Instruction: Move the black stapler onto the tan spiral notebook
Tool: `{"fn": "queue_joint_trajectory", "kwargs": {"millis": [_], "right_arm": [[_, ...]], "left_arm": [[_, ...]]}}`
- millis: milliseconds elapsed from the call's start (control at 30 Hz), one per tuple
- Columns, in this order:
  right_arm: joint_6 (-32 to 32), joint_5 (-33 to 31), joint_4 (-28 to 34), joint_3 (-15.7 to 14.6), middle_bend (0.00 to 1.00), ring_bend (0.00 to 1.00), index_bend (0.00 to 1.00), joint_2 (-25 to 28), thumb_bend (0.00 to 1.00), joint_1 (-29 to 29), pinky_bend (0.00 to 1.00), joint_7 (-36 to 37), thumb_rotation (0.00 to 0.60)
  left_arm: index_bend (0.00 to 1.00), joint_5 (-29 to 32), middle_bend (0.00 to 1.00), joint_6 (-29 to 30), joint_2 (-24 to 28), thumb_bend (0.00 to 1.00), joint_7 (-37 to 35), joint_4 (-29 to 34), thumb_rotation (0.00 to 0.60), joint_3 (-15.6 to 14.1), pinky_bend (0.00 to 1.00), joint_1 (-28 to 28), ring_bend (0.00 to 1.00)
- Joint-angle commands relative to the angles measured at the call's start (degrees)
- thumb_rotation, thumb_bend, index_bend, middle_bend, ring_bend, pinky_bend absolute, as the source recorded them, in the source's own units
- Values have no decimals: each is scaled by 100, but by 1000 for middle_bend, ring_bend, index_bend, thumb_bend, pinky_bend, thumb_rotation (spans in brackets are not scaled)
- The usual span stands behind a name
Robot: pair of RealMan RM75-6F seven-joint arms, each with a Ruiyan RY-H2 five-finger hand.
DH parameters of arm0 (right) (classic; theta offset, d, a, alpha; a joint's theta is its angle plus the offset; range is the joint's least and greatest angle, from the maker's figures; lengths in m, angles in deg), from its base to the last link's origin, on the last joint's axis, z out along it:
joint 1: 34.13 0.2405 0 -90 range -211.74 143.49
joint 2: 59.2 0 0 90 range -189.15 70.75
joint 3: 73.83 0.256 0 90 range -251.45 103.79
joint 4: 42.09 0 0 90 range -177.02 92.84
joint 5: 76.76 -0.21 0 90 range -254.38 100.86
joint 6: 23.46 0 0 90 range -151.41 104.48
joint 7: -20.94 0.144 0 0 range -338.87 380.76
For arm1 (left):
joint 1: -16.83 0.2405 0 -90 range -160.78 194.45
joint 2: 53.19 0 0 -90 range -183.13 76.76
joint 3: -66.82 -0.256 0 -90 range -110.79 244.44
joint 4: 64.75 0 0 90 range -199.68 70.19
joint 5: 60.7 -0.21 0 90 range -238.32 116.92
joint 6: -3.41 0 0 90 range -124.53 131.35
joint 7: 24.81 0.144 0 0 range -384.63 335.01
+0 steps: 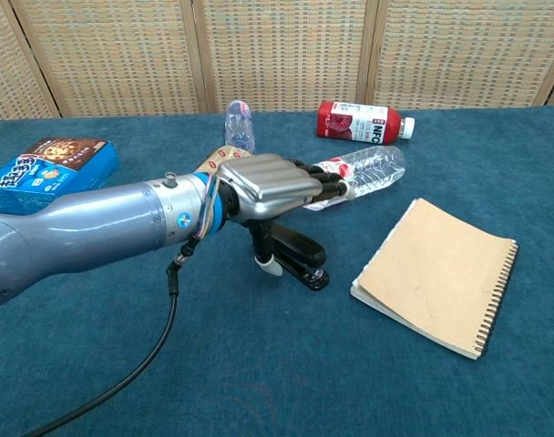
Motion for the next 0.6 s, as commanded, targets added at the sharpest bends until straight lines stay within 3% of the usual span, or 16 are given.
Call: {"fn": "queue_joint_trajectory", "kwargs": {"millis": [33,233,367,600], "right_arm": [[5,25,10,-4,0,0,0,2,0,2,0,4,600],[-14,133,44,-52,0,0,0,-12,0,25,0,-64,600],[-80,254,67,-109,0,0,0,-63,0,100,0,-269,600],[-577,716,127,-146,0,0,0,3,0,574,0,-507,600]], "left_arm": [[0,-242,0,446,536,0,-363,641,600,16,21,234,0],[0,-505,0,1269,1761,0,-837,1757,600,-12,0,861,0],[0,-40,0,1664,2619,0,-557,2394,600,-120,0,1379,0],[0,183,0,2808,3535,0,-1088,2783,600,-494,0,2571,0]]}}
